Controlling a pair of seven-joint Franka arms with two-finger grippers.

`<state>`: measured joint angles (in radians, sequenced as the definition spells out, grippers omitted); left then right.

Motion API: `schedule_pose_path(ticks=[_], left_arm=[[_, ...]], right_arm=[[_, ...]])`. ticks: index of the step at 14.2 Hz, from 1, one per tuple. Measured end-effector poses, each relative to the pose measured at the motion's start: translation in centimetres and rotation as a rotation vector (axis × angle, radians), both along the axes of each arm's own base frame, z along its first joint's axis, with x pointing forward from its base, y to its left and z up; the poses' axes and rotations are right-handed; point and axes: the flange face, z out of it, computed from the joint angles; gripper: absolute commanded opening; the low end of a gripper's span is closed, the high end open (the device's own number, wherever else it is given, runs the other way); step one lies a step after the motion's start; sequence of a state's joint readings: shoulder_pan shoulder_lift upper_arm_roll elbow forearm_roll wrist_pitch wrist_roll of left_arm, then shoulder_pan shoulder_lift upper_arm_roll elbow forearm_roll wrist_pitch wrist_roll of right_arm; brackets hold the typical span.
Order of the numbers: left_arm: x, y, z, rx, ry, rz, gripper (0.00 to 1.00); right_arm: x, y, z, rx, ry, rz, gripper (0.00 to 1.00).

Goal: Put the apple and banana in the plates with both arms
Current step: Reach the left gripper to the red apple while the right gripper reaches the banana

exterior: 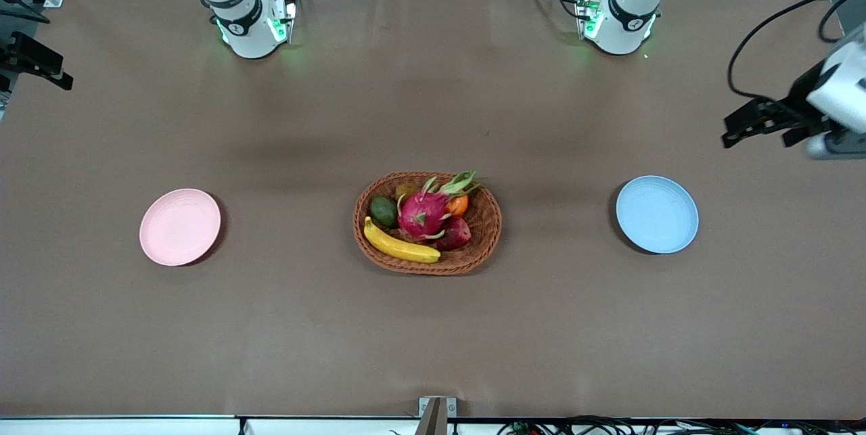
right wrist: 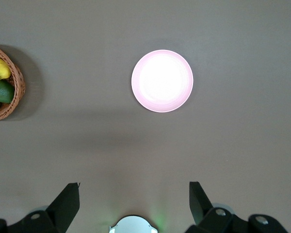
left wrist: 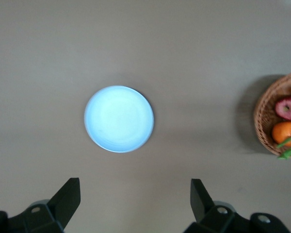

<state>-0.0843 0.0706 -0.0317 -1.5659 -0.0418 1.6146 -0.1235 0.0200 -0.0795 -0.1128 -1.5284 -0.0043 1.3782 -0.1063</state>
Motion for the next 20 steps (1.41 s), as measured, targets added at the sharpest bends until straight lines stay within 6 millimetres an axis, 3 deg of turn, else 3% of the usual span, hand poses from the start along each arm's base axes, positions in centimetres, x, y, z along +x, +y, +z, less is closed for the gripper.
schedule_pose_path(ticks=[3,7,10,13,15,20], left_arm=[[2.1,-6.3,-5.7,-0.008,0.058,0.059,1.00],[3.7,-17.4,-13.9,-0.018,0.051,0.199,1.00],[4.0,-24.0,-18.7,-0.054,0.011,0.311,1.00],[4.3,-29.9,-21.7,-0.144,-0.022,0.434,1.00],[4.6,-32.9,-23.8,-0.220,-0.042,0.473,1.00],[4.3,-36.1,-30.0,-0.272,-0.063,0.513,1.00]], right_arm=[[0.5,-0.1,-0.2,-0.002,-0.014,-0.001,1.00],[2.4,-0.4,-1.6,-0.009,-0.045,-0.006,1.00],[4.7,-1.6,-5.7,-0.012,0.012,-0.027,1.00],[7.7,-1.8,-10.4,-0.018,0.047,-0.029,1.00],[8.9,0.9,-12.1,-0.020,0.052,-0.030,1.00],[10.8,14.4,-16.7,0.095,0.111,-0.349,1.00]])
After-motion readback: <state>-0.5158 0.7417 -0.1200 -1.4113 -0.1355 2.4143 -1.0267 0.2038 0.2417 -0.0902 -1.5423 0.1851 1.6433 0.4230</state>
